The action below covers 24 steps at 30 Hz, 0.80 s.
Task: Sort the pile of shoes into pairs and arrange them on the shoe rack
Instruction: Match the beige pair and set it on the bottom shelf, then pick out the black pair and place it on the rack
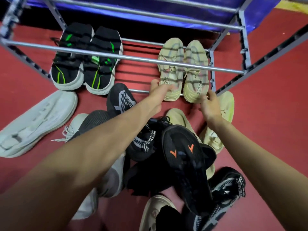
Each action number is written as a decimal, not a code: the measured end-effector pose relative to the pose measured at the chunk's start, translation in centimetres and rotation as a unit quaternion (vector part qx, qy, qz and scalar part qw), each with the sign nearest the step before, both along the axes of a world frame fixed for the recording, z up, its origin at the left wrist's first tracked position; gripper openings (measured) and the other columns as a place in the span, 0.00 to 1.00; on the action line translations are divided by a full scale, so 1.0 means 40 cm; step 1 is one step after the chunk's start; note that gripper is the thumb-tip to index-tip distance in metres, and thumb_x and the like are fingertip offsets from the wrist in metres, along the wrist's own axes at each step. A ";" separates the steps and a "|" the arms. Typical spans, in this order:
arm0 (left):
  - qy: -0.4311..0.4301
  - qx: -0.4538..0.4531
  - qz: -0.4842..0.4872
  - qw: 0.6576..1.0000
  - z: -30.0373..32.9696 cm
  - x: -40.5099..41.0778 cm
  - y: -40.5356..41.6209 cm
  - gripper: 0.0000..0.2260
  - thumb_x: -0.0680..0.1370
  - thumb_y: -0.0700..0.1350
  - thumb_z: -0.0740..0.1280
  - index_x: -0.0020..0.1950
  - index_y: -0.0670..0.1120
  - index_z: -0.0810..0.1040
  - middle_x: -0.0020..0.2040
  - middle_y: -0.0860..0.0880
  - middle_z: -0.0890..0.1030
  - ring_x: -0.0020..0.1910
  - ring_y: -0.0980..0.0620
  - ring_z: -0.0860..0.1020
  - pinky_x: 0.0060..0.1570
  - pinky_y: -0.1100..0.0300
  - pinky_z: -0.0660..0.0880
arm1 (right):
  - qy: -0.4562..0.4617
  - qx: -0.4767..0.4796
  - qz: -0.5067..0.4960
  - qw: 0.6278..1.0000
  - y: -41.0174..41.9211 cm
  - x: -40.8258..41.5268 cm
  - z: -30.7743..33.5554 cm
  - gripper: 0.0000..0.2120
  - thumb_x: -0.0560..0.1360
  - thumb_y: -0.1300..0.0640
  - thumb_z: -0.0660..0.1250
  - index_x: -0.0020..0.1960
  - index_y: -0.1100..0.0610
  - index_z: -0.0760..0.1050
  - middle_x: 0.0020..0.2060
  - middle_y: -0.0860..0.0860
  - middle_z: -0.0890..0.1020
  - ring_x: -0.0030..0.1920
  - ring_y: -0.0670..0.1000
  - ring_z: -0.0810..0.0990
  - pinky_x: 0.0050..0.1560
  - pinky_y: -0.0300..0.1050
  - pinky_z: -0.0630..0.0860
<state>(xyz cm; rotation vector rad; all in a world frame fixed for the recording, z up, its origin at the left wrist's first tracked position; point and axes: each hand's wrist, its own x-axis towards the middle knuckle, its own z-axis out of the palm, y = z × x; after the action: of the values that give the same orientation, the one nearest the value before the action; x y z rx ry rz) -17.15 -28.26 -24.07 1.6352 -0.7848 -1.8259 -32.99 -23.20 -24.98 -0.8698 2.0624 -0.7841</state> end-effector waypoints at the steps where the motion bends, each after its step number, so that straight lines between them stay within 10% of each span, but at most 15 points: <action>1: -0.017 -0.013 -0.012 1.000 0.018 0.009 0.011 0.24 0.76 0.38 0.67 0.70 0.44 0.65 0.53 0.52 0.74 0.56 0.53 0.72 0.61 0.56 0.67 | 0.019 -0.003 0.016 1.000 0.014 0.011 0.017 0.22 0.79 0.57 0.55 0.71 0.65 0.62 0.64 0.58 0.73 0.63 0.58 0.73 0.66 0.54 0.70; 5: -0.109 -0.091 -0.122 0.982 0.092 0.076 0.076 0.18 0.78 0.36 0.64 0.68 0.42 0.72 0.65 0.46 0.76 0.62 0.50 0.75 0.62 0.58 0.72 | 0.014 -0.012 0.051 0.999 0.091 0.058 0.093 0.20 0.79 0.58 0.56 0.70 0.64 0.64 0.57 0.55 0.75 0.57 0.54 0.75 0.64 0.56 0.73; 11: -0.158 -0.154 -0.212 0.952 0.147 0.204 0.195 0.08 0.78 0.35 0.64 0.54 0.40 0.80 0.47 0.45 0.81 0.46 0.52 0.78 0.43 0.67 0.72 | 0.050 -0.037 0.112 0.992 0.242 0.116 0.168 0.18 0.79 0.58 0.59 0.67 0.62 0.68 0.60 0.57 0.77 0.52 0.49 0.75 0.50 0.30 0.71; 16: -0.167 -0.193 -0.226 0.940 0.159 0.264 0.278 0.09 0.78 0.32 0.62 0.47 0.42 0.79 0.45 0.44 0.82 0.38 0.55 0.79 0.38 0.74 0.74 | 0.142 -0.059 0.179 0.972 0.379 0.120 0.187 0.21 0.77 0.56 0.63 0.68 0.61 0.67 0.62 0.58 0.73 0.63 0.55 0.71 0.66 0.47 0.67; 24: -0.243 -0.217 -0.329 0.886 0.166 0.304 0.447 0.10 0.75 0.31 0.62 0.48 0.41 0.81 0.45 0.45 0.84 0.46 0.48 0.82 0.55 0.56 0.77 | 0.210 -0.006 0.178 0.961 0.576 0.131 0.141 0.44 0.63 0.40 0.72 0.71 0.57 0.60 0.62 0.57 0.67 0.64 0.56 0.68 0.68 0.48 0.67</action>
<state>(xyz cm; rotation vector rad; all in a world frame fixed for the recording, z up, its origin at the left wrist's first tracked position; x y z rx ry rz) -5.01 -10.37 -17.43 1.6356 -2.0151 -1.4426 -27.73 -0.17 -19.35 -1.4664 2.1606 -0.4408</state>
